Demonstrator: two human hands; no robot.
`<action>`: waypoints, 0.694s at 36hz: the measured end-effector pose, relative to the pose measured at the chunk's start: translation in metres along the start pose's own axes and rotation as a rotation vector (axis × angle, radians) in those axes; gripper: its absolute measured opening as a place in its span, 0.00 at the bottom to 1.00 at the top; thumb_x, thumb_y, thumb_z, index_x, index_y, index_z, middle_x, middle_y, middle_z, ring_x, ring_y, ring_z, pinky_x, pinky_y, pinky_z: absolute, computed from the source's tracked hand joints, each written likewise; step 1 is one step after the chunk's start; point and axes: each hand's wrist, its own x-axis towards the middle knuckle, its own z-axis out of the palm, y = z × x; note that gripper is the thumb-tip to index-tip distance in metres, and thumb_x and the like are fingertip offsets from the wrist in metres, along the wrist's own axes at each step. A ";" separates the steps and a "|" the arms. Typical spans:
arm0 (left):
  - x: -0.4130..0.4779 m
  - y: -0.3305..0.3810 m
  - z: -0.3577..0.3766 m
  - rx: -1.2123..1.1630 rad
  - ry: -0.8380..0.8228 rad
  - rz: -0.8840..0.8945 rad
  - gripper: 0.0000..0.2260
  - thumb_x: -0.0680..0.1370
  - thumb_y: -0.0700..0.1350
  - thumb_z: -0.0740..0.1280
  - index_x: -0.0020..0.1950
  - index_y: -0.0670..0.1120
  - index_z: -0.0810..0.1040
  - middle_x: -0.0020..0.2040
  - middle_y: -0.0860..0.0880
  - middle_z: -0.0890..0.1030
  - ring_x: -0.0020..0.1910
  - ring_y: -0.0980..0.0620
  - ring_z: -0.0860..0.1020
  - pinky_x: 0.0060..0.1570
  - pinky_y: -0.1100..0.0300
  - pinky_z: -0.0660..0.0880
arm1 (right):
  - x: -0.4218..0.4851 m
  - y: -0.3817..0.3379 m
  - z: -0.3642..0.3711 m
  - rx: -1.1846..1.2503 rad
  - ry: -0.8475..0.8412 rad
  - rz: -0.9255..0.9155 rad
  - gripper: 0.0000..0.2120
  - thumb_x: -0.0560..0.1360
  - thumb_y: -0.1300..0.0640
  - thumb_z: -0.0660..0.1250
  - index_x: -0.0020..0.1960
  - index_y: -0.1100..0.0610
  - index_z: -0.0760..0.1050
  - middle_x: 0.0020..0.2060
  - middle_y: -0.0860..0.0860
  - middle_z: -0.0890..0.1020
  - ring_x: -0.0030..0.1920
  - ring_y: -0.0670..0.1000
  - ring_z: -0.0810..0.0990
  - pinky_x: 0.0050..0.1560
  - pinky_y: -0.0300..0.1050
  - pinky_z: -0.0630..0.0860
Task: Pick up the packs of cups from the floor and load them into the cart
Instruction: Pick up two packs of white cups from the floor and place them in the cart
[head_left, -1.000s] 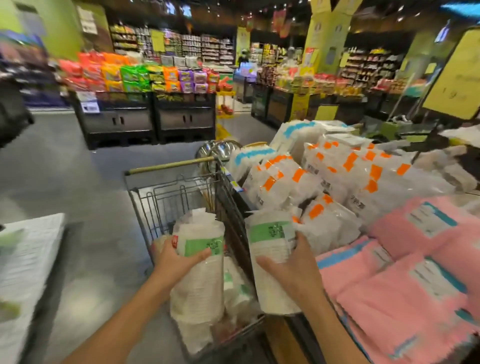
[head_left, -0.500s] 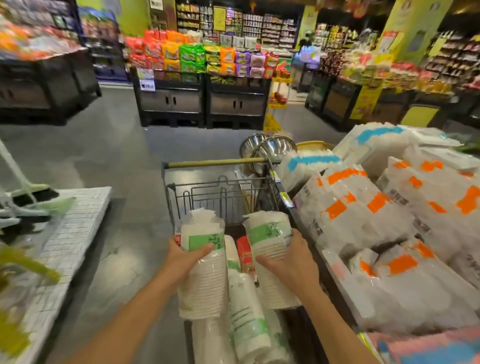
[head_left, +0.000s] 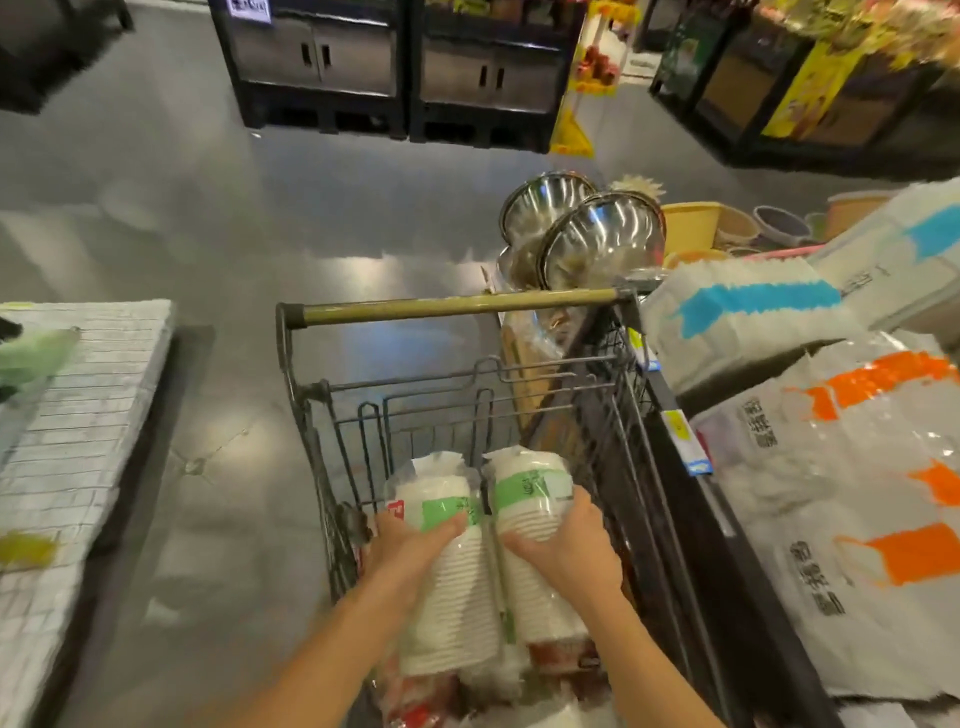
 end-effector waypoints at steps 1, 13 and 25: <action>0.009 -0.003 0.002 0.023 0.009 -0.028 0.60 0.49 0.62 0.84 0.74 0.47 0.60 0.64 0.45 0.76 0.61 0.42 0.77 0.61 0.44 0.77 | 0.005 0.001 0.008 -0.006 -0.017 0.018 0.61 0.64 0.27 0.74 0.82 0.55 0.49 0.77 0.55 0.64 0.73 0.58 0.70 0.67 0.60 0.74; -0.006 -0.006 0.009 0.373 -0.029 0.052 0.48 0.62 0.53 0.79 0.76 0.50 0.57 0.64 0.47 0.73 0.60 0.45 0.75 0.60 0.51 0.76 | 0.002 0.014 0.023 -0.081 -0.075 0.013 0.52 0.71 0.31 0.71 0.82 0.53 0.49 0.79 0.51 0.60 0.75 0.56 0.67 0.69 0.57 0.72; -0.141 0.054 0.025 1.109 -0.109 0.694 0.27 0.70 0.58 0.70 0.69 0.55 0.71 0.65 0.52 0.76 0.66 0.46 0.74 0.62 0.51 0.71 | -0.096 0.046 -0.089 -0.217 0.106 -0.123 0.37 0.76 0.35 0.67 0.78 0.51 0.62 0.72 0.51 0.71 0.70 0.55 0.74 0.66 0.55 0.74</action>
